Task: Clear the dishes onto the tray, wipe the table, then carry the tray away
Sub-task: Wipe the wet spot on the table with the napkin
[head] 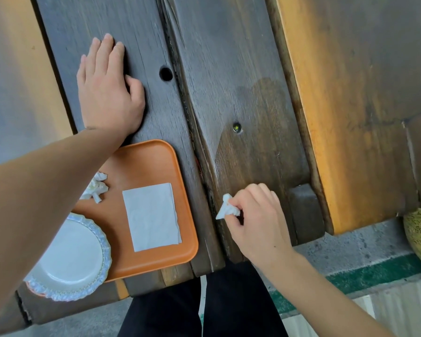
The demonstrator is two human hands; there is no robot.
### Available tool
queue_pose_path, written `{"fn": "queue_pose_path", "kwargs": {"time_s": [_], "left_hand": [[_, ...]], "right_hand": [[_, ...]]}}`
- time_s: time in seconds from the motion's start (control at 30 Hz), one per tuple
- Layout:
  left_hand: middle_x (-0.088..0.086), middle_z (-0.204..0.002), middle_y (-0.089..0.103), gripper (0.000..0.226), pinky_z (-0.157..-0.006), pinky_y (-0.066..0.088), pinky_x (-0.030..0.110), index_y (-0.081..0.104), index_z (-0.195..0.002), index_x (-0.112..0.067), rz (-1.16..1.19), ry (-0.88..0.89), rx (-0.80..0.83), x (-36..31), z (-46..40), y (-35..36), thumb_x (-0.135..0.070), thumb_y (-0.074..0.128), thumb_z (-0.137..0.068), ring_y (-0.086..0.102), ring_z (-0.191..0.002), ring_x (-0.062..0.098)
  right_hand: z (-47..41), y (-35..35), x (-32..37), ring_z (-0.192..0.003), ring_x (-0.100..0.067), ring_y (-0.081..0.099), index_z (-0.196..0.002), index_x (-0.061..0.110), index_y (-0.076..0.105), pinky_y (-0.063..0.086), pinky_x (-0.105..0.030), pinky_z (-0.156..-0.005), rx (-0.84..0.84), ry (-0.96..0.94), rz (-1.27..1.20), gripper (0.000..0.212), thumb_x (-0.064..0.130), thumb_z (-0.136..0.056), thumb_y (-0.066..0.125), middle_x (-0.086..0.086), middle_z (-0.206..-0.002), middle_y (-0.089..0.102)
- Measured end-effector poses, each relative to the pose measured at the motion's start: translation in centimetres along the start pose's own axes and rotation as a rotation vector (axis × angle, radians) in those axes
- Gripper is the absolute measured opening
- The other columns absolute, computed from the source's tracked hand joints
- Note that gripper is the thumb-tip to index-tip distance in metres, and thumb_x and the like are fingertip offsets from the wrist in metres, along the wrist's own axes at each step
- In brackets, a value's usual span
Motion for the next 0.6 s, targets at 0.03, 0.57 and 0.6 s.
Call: {"fn": "queue_pose_path", "kwargs": {"time_s": [0.03, 0.57, 0.6], "left_hand": [[0.006, -0.163, 0.032, 0.059, -0.126, 0.013, 0.042, 0.041, -0.150, -0.010, 0.001, 0.000, 0.000, 0.0, 0.0, 0.0, -0.025, 0.035, -0.093, 0.021, -0.154, 0.026], [0.009, -0.162, 0.033, 0.058, -0.125, 0.013, 0.043, 0.041, -0.148, -0.008, 0.023, 0.013, -0.016, -0.2, 0.1, 0.0, -0.023, 0.037, -0.092, 0.023, -0.153, 0.028], [0.010, -0.162, 0.033, 0.057, -0.125, 0.014, 0.043, 0.041, -0.148, -0.008, 0.023, 0.014, -0.020, -0.1, 0.2, 0.0, -0.022, 0.038, -0.092, 0.023, -0.153, 0.029]], "right_hand": [[0.6, 0.1, -0.1, -0.074, -0.017, 0.048, -0.078, 0.017, 0.058, 0.043, -0.033, -0.066, 0.000, 0.030, -0.007, 0.016, 0.014, -0.076, 0.074, 0.003, -0.078, 0.053], [-6.9, -6.2, -6.0, -0.086, -0.024, 0.049, -0.093, 0.014, 0.065, 0.039, -0.038, -0.070, -0.409, 0.244, 0.098, 0.008, 0.011, -0.091, 0.057, -0.005, -0.090, 0.057], [-6.4, -5.5, -5.3, -0.086, -0.023, 0.047, -0.092, 0.014, 0.065, 0.039, -0.038, -0.069, -0.396, 0.225, 0.098, 0.010, 0.009, -0.090, 0.056, -0.005, -0.089, 0.055]]}}
Point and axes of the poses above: each hand's wrist, its own z-axis away from the middle knuckle, its own y-axis out of the palm, x = y × z, the point moved 7 cm from there along -z, towards the middle knuckle
